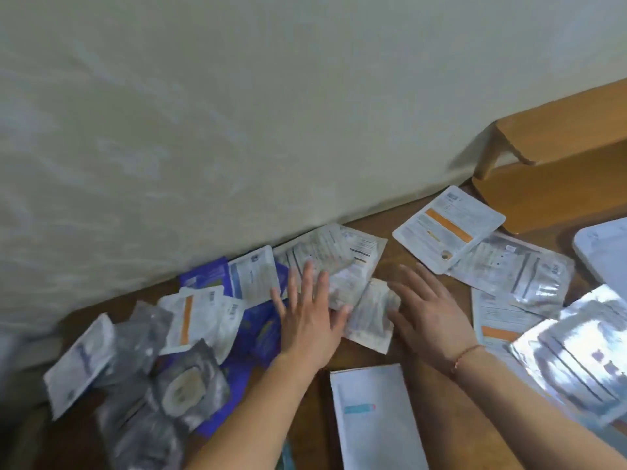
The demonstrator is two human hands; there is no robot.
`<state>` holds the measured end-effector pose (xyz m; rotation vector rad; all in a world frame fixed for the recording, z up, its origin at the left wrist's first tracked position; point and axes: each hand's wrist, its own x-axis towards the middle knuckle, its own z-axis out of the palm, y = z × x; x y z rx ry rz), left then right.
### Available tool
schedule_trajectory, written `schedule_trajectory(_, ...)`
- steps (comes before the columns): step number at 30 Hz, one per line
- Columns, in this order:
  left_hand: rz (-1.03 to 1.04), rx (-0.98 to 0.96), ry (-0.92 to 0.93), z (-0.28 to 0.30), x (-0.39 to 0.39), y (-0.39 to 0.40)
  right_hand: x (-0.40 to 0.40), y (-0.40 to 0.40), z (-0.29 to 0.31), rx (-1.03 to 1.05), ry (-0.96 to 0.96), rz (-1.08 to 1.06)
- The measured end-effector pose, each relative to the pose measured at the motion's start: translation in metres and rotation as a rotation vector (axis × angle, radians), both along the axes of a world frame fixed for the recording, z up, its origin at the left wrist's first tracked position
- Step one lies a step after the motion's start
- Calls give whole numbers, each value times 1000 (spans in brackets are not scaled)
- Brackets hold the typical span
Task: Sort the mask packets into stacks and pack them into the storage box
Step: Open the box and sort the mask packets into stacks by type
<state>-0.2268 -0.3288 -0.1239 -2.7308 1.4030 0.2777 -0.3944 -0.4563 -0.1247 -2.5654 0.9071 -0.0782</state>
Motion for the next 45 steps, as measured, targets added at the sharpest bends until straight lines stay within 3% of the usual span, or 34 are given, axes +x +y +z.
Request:
schedule_trajectory(4,208,77,32,-2,42,66,73,33,-1,41,61,317)
schedule_trajectory(7,286,97,57,-7,64,104,99,39,-13,19,175,382)
schedule_trajectory(10,280,101,78,-14,77,125,77,27,-33,-59,212,363)
schedule_trajectory(16,201,81,119,-24,90,142,23,7,-38,-170,263,172)
schedule_trajectory(20,169,97,112,-26,89,150,64,22,-16,-197,7,93)
schedule_trajectory(22,142,95,124,-26,85,158,103,39,-10,-184,-38,202)
schedule_trajectory(26,-12,44,78,-30,86,185,163,78,-26,-151,103,488)
schedule_trajectory(31,-124,25,24,-24,103,218,157,77,-45,-241,198,467)
schedule_trajectory(35,14,-28,43,-21,119,244,140,61,-39,-303,235,361)
schedule_trajectory(38,124,-2,50,-19,130,257,153,71,-28,-309,136,363)
schedule_trajectory(42,223,66,82,-22,137,269,185,132,-18,-233,-5,561)
schedule_trajectory(45,314,105,89,-23,142,277,196,172,-32,-290,88,694)
